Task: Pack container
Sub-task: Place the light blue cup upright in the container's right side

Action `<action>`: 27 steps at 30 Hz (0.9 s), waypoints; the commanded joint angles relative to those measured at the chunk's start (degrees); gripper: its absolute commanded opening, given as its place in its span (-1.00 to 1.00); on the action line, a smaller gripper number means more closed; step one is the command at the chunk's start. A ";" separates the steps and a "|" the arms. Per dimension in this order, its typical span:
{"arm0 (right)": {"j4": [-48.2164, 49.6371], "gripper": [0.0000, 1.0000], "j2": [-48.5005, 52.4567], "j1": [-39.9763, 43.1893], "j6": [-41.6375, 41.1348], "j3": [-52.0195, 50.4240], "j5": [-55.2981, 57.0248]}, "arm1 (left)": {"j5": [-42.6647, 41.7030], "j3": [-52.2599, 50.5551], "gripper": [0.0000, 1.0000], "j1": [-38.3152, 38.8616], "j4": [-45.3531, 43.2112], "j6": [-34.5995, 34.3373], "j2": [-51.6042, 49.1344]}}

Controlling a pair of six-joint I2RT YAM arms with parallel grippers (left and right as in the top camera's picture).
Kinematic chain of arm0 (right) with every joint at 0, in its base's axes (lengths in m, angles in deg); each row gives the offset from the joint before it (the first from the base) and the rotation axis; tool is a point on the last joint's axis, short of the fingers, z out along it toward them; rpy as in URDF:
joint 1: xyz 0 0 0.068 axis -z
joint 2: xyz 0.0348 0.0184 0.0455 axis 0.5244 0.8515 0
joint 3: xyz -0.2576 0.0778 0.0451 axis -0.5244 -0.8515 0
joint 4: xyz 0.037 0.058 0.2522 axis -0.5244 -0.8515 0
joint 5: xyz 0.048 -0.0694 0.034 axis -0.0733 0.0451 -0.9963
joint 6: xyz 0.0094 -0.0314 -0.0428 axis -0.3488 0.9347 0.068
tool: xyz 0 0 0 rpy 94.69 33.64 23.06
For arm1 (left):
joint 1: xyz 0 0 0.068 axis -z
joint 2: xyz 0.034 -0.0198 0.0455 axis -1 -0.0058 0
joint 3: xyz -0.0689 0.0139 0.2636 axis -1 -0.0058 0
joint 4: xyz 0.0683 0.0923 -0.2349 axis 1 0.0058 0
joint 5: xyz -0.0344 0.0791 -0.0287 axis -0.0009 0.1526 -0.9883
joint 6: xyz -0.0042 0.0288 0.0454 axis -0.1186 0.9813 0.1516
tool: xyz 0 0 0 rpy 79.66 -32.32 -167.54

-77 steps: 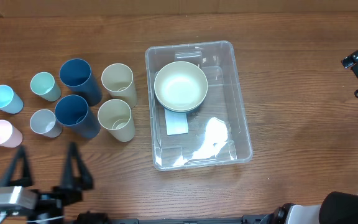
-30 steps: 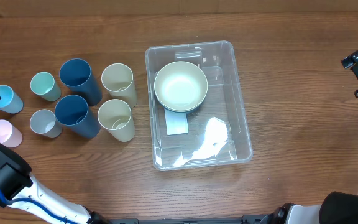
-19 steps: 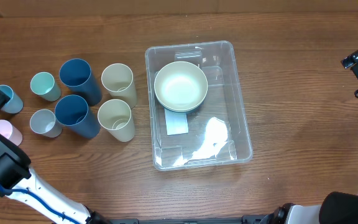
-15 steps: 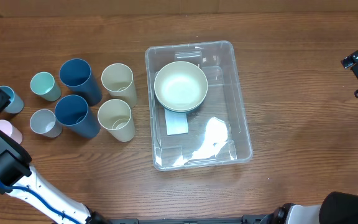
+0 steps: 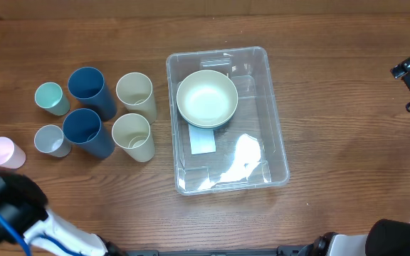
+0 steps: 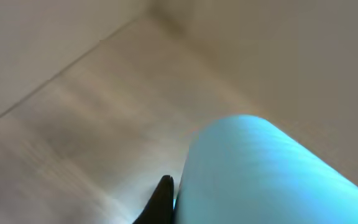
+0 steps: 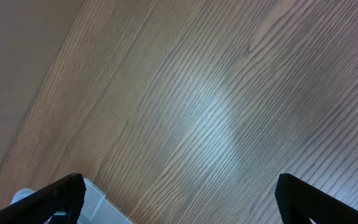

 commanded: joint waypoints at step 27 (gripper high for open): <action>0.28 1.00 0.00 0.11 -0.26 0.17 -0.07 | 14.95 -3.17 -0.74 80.50 15.21 8.37 -20.20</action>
